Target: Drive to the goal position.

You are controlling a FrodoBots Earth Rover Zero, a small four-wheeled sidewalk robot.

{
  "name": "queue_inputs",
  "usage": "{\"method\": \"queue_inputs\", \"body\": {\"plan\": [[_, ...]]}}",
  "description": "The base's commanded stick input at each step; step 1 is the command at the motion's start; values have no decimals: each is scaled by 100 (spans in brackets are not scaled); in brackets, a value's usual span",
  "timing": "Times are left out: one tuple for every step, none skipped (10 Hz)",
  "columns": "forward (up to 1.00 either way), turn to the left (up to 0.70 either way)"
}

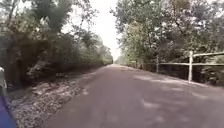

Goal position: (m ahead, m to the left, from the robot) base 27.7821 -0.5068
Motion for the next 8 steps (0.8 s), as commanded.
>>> {"method": "queue_inputs", "body": {"plan": [[70, 0], [70, 0], [70, 0], [70, 0], [70, 0], [70, 0], [70, 0], [70, 0]]}}
